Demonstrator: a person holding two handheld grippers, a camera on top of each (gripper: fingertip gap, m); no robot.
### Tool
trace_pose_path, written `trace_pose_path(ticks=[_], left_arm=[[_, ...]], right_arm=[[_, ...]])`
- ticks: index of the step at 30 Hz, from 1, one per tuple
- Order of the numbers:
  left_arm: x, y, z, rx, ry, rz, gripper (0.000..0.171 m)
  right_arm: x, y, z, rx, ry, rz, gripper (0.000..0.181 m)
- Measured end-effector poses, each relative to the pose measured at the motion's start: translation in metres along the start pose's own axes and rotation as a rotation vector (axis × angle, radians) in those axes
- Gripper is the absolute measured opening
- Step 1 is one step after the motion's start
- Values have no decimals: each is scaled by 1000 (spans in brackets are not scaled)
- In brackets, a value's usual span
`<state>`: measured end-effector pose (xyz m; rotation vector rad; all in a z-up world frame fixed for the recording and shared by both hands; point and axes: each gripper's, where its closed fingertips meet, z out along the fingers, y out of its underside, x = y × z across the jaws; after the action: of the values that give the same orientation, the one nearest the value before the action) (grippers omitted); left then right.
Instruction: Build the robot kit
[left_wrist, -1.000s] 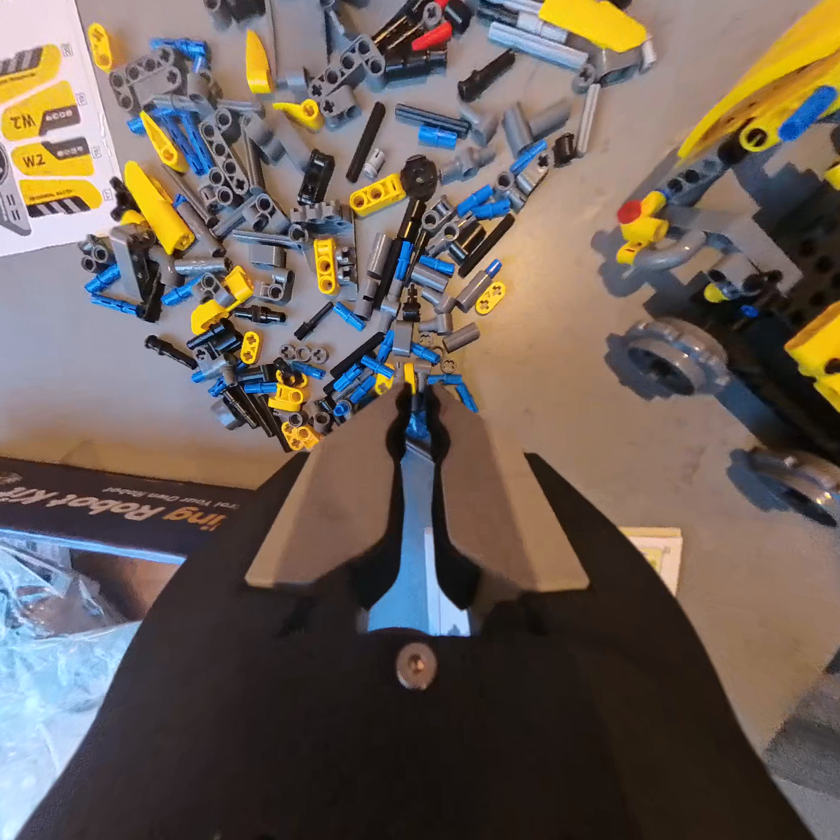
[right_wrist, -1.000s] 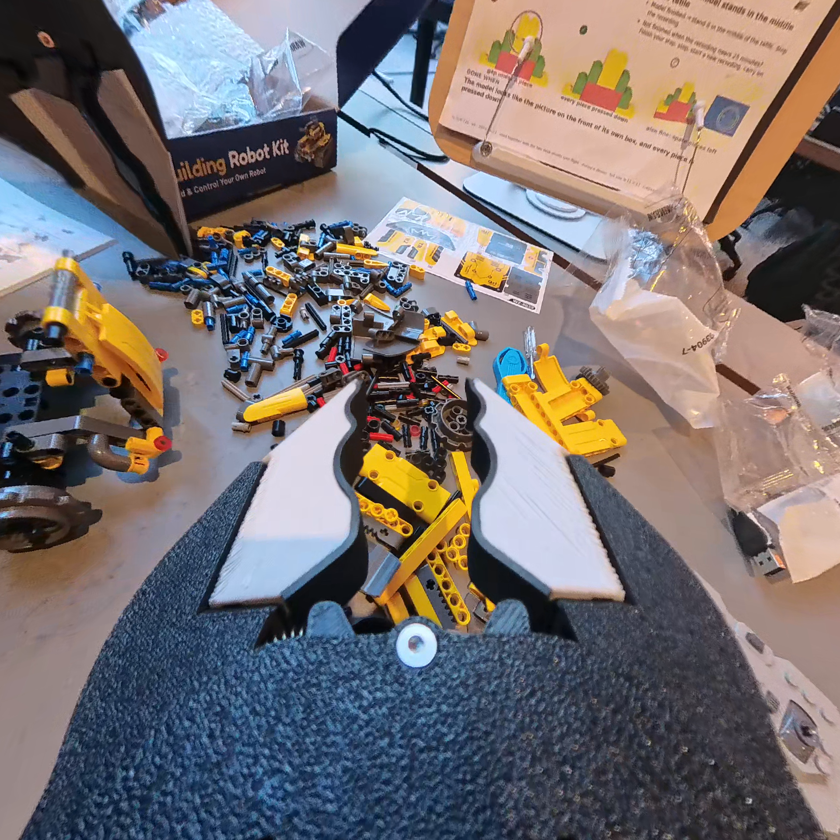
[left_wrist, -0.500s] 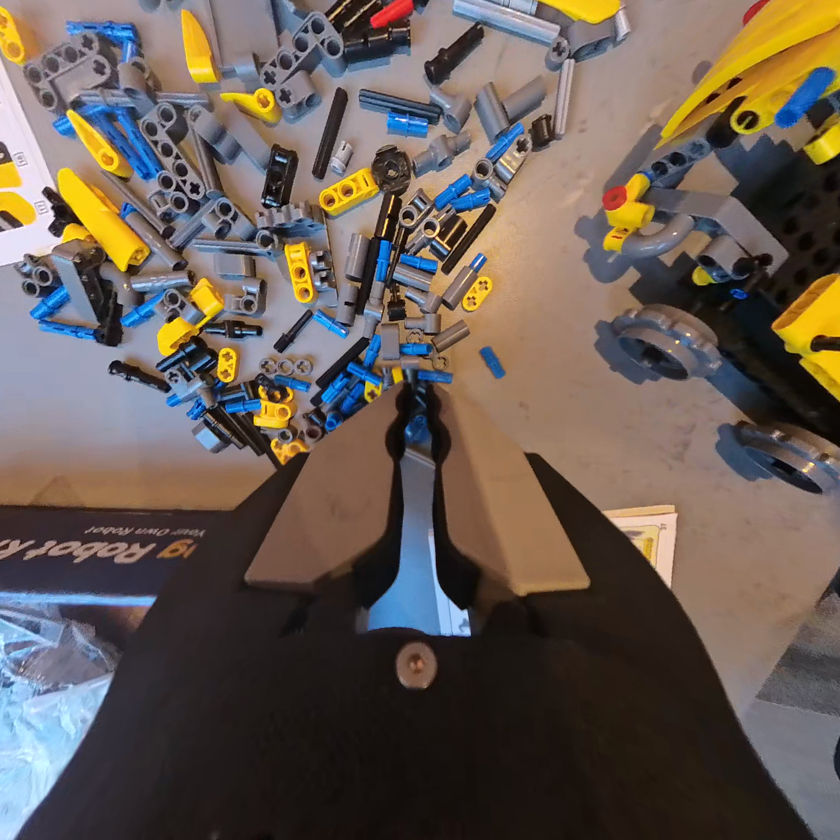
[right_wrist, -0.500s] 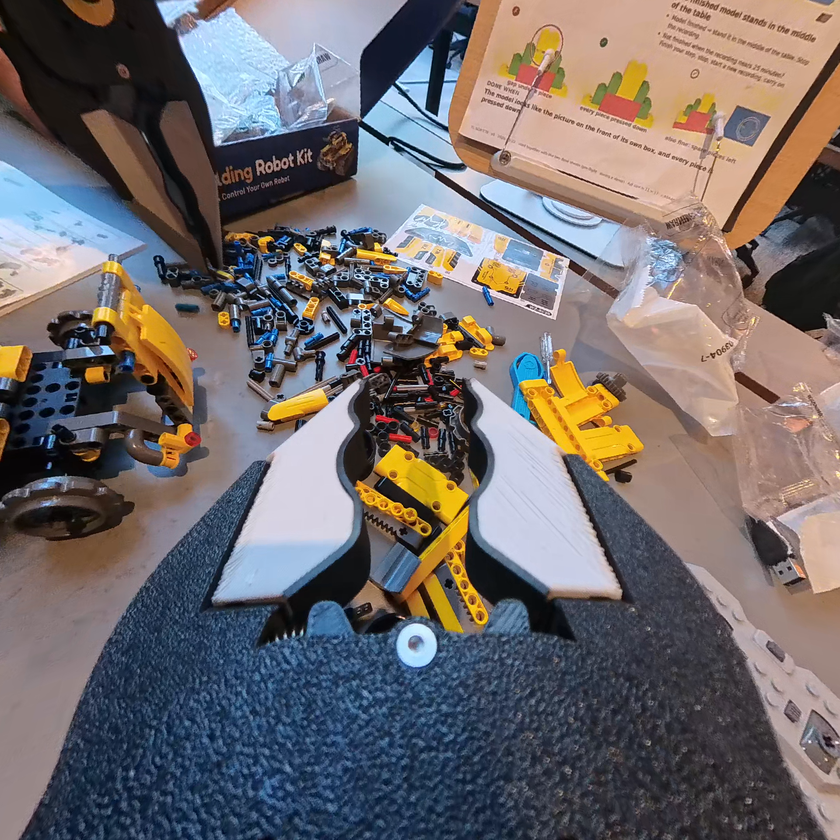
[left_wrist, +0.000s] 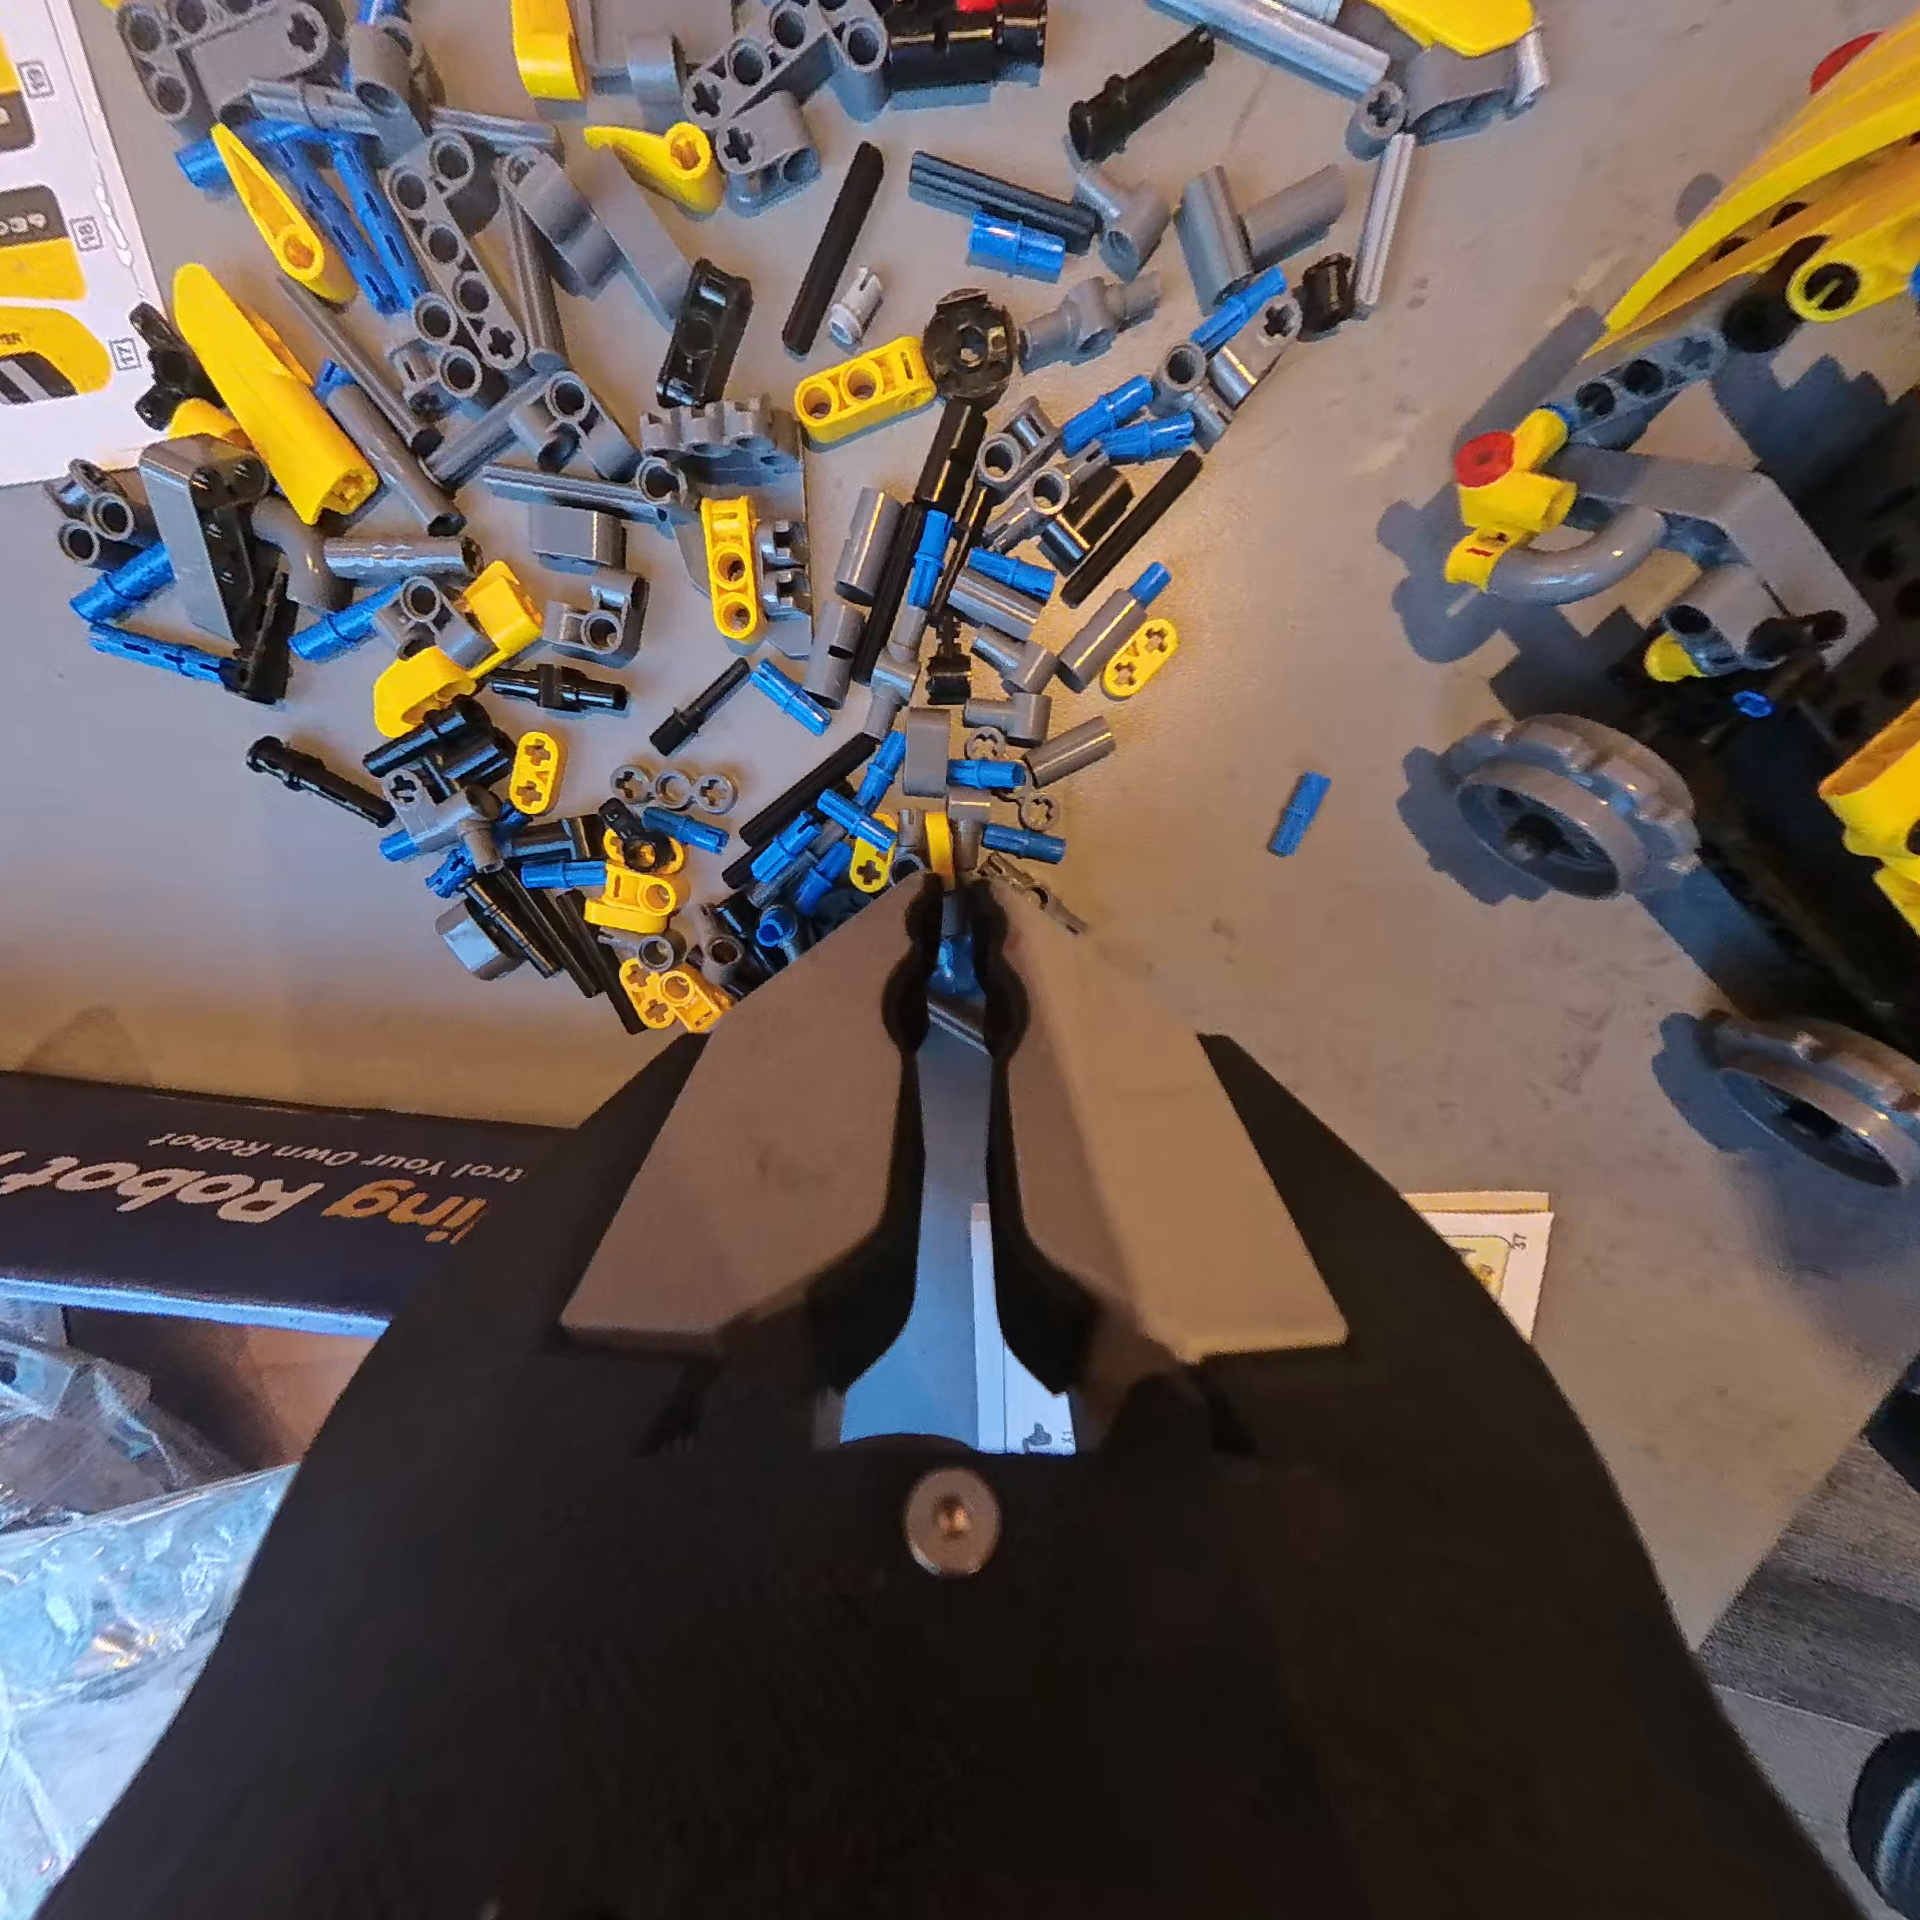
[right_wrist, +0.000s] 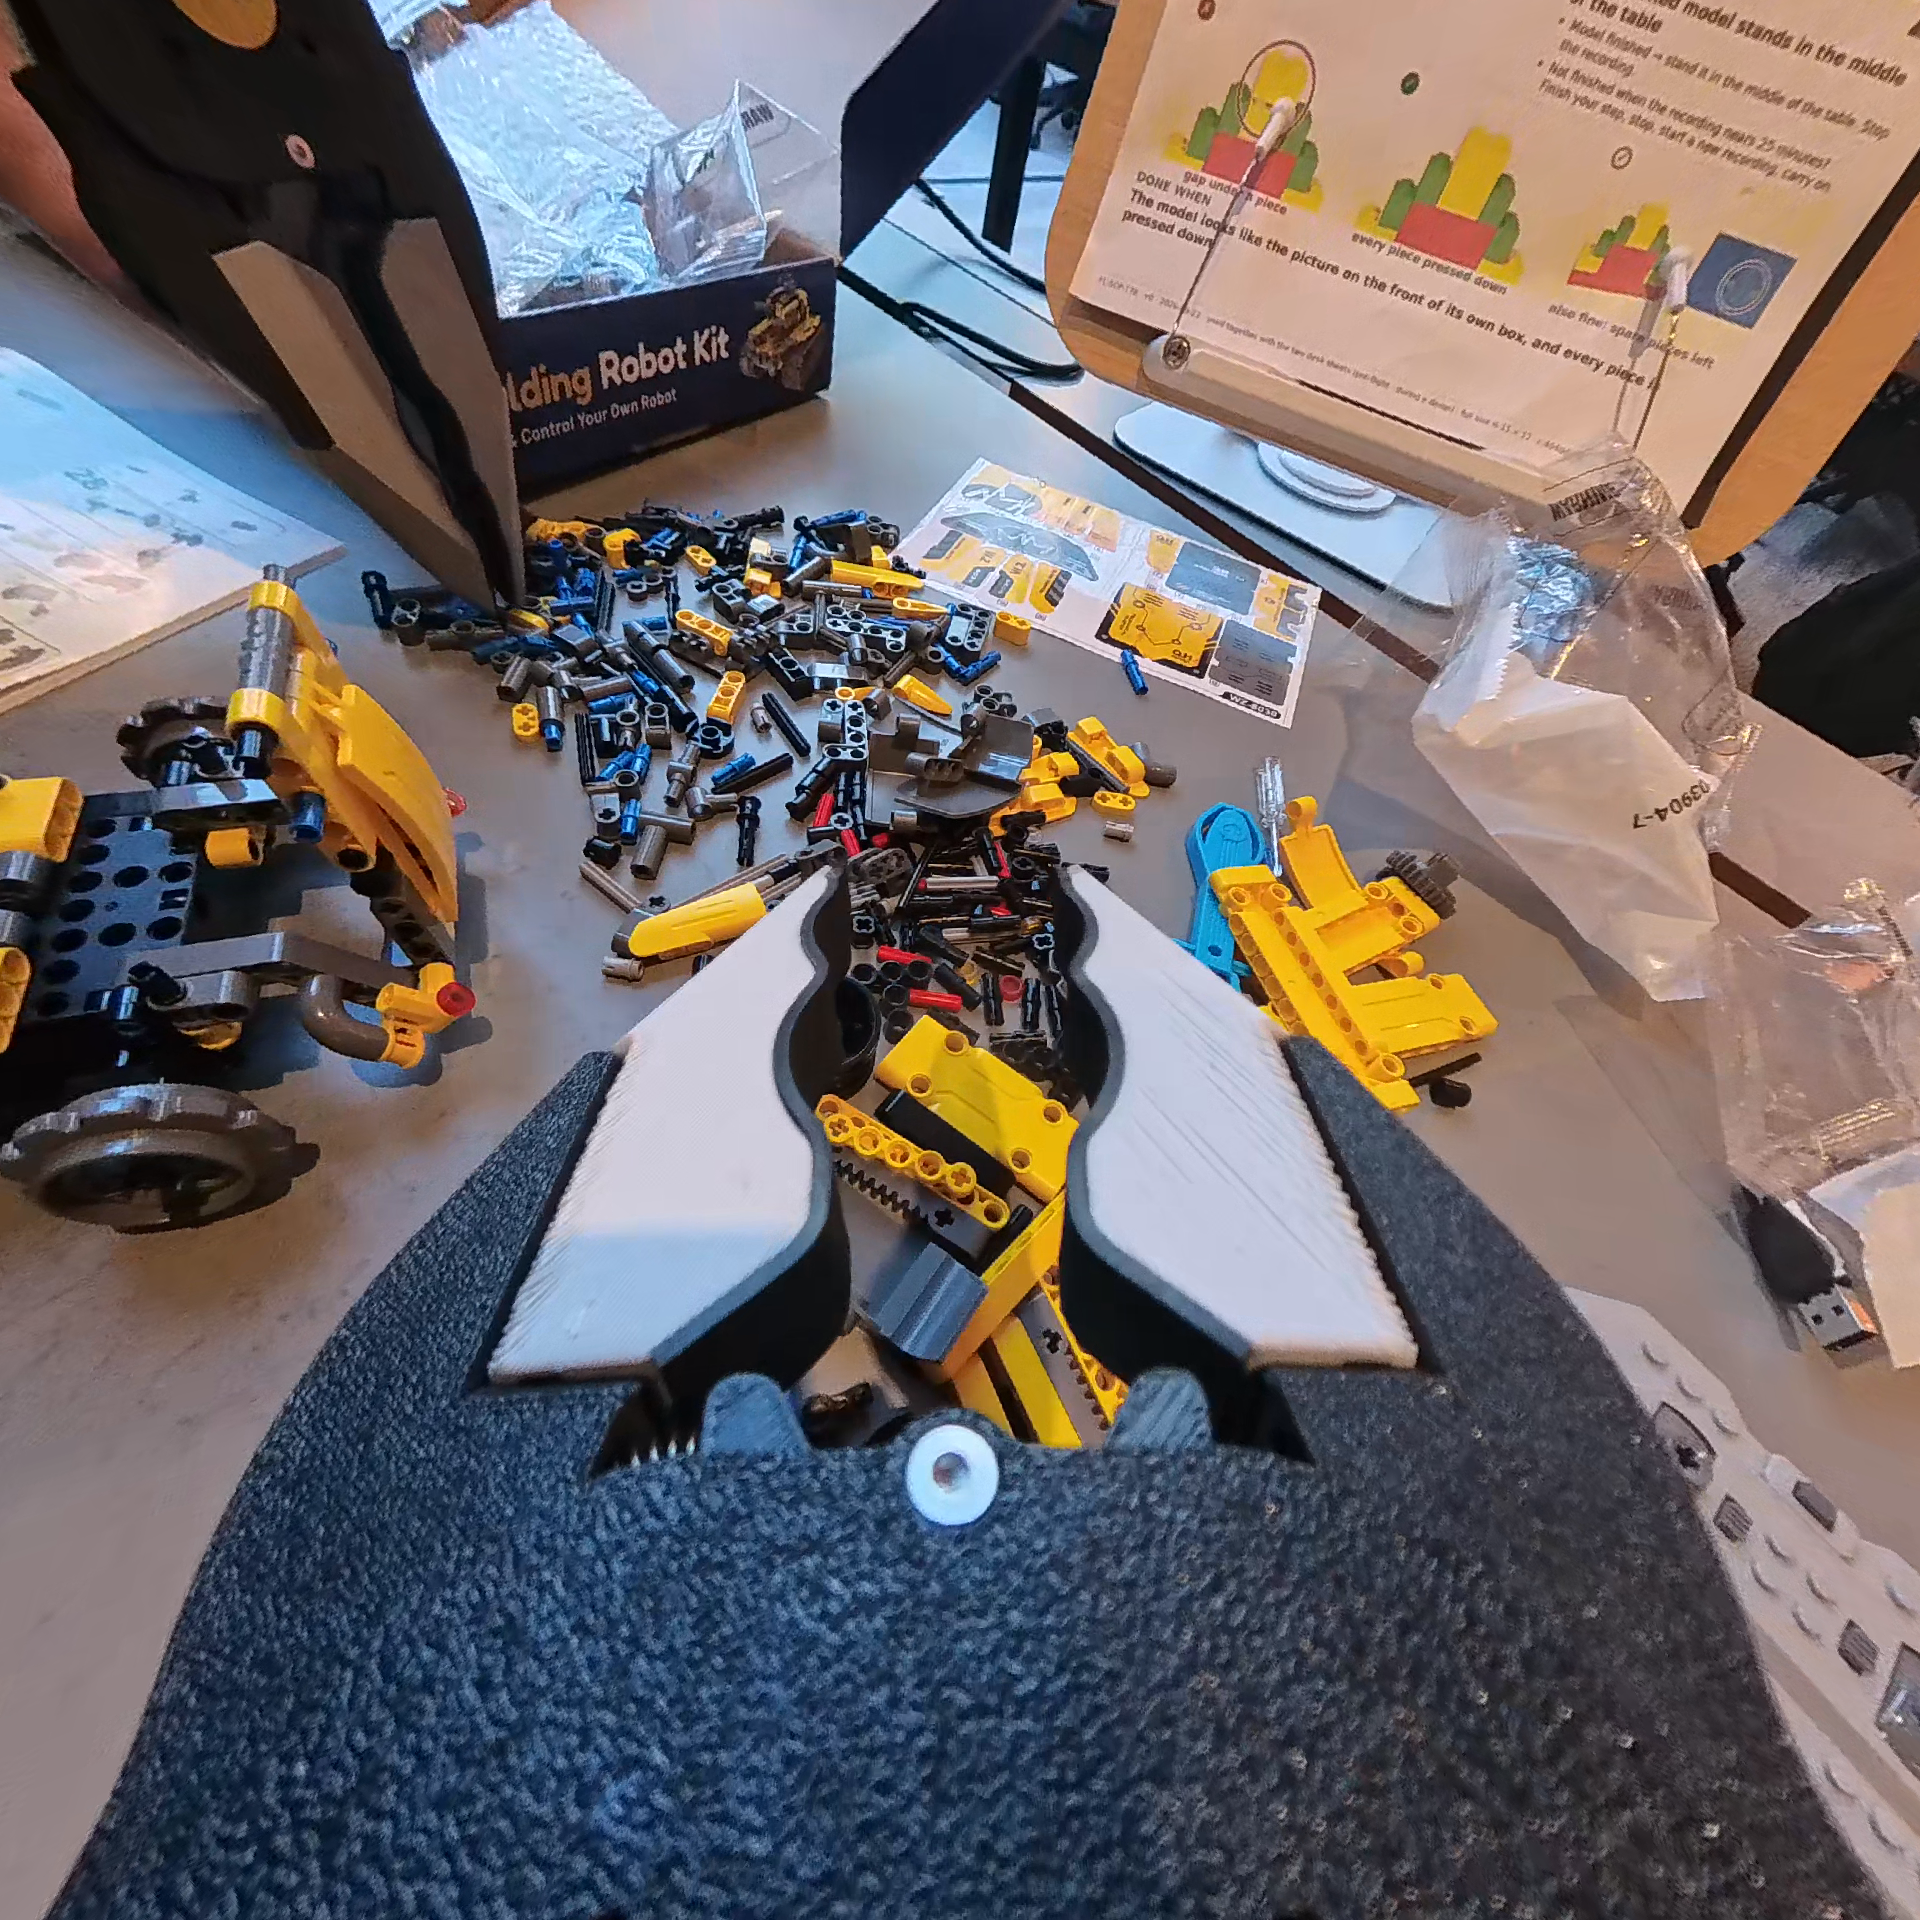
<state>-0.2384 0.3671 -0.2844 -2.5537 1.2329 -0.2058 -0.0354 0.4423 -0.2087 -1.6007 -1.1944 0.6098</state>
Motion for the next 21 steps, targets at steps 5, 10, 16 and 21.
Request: trace_pose_path(ticks=[5,10,16,21], left_arm=[[-2,2,2,-12,-13,3,2],[-4,-1,-3,20,-20,1,2],[-1,-2,-1,2,-2,15,2],[0,-2,3,-15,5,19,1]], right_arm=[[1,1,0,-1,3,2,38],[0,2,1,-7,1,1,37],[0,-1,-1,3,0,2,37],[-2,-2,-2,6,-3,1,37]])
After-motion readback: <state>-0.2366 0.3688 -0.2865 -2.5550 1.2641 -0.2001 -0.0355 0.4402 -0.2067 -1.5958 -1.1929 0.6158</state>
